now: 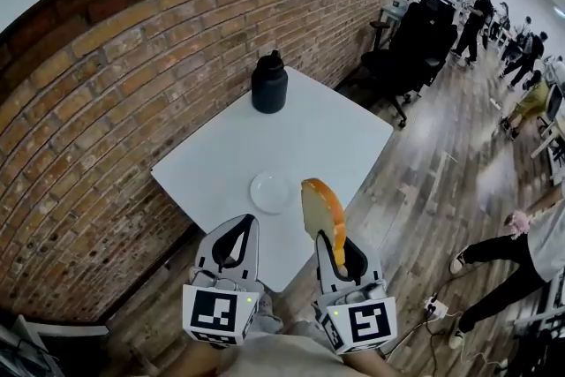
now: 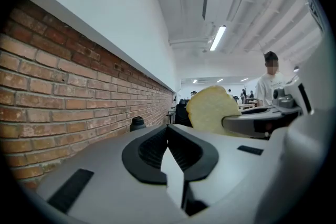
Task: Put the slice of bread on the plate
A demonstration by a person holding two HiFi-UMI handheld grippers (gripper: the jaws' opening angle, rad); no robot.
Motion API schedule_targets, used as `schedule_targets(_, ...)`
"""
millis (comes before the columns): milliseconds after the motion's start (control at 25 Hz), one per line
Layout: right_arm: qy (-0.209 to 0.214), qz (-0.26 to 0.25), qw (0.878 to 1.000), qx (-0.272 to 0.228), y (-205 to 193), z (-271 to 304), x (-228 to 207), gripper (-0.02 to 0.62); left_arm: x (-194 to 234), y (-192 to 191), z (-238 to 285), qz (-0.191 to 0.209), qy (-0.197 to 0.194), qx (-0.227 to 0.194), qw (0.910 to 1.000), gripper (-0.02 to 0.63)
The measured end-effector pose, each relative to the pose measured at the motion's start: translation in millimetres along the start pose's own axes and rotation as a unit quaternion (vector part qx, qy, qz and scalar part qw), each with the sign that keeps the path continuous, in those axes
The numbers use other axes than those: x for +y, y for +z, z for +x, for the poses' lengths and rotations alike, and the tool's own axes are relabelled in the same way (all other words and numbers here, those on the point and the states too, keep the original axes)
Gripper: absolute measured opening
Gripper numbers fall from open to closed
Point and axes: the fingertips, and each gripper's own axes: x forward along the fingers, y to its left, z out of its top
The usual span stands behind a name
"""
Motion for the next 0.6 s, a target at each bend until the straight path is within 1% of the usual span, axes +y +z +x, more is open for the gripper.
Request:
schedule_targets(160, -0.011, 0.004, 1.0, 0.015, -9, 12, -8, 0.093, 6, -12, 18, -0.007, -0.013, 0.011, 0.9998, 0.011)
schedule_targets(280, -0.01, 0.005, 1.0, 0.021, -13, 19, -13, 0.092, 4, -16, 27, -0.011, -0.019, 0.016, 0.9996, 0.011)
schedule_targets(600, 0.034, -0.009, 0.999, 0.022, -7, 41, -17, 0.092, 5, -16, 37, -0.013, -0.004, 0.024, 0.9996, 0.011)
